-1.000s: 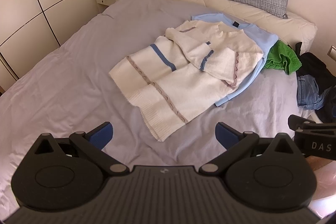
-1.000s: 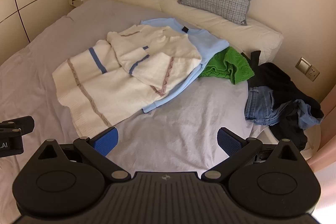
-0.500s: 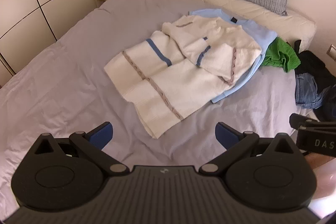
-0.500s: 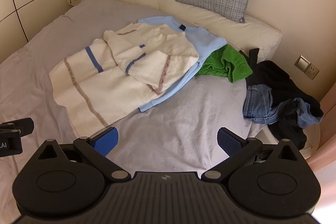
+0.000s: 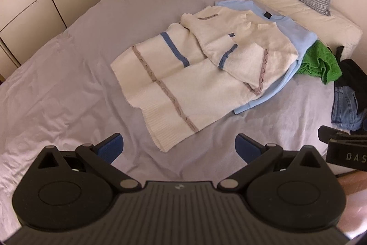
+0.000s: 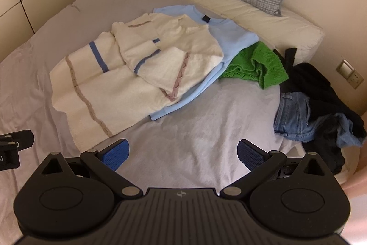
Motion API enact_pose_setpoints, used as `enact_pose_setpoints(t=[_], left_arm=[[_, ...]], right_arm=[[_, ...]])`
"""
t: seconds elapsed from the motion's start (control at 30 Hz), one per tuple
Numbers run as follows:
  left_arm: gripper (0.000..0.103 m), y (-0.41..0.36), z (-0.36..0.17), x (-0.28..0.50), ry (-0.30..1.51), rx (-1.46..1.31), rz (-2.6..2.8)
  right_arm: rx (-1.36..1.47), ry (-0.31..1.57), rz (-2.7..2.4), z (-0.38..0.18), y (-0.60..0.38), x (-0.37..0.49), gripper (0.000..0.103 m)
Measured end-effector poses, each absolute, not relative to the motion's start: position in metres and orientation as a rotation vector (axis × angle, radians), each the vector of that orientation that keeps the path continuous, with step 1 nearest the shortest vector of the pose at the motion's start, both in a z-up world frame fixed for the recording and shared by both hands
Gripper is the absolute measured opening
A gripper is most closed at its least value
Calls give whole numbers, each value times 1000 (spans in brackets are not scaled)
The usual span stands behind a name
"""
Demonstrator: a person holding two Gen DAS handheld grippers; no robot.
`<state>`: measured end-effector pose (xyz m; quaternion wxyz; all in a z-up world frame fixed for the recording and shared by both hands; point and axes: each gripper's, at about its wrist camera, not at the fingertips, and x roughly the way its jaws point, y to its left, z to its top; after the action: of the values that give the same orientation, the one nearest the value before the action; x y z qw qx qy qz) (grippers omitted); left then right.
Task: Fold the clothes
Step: 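Lower both tools toward the cream striped sweater and grasp it with the right tool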
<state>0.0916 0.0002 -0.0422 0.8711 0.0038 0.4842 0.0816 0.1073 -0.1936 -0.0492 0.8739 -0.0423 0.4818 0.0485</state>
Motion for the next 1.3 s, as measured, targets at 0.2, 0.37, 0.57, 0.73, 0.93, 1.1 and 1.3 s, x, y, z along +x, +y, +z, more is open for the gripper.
enact_pose_setpoints(t=[0.2, 0.37, 0.57, 0.73, 0.93, 1.1, 1.3], left_arm=[[103, -12, -56, 141, 1046, -44, 207], [102, -16, -82, 181, 1110, -109, 252], [102, -23, -121, 220, 1179, -168, 289], [94, -34, -149, 251, 1226, -193, 273], [82, -42, -183, 288, 1282, -249, 222], [74, -32, -203, 316, 1313, -347, 236], [77, -17, -219, 341, 1329, -398, 292]], right_arm=[[-114, 1023, 147, -58, -208, 163, 103], [-172, 1030, 202, -73, -216, 214, 103], [-217, 1080, 271, -108, -228, 266, 98], [-207, 1102, 312, -137, -244, 305, 90], [-181, 1156, 352, -168, -261, 357, 56], [-179, 1149, 424, -185, -266, 399, 46], [-206, 1136, 532, -204, -249, 447, 46]])
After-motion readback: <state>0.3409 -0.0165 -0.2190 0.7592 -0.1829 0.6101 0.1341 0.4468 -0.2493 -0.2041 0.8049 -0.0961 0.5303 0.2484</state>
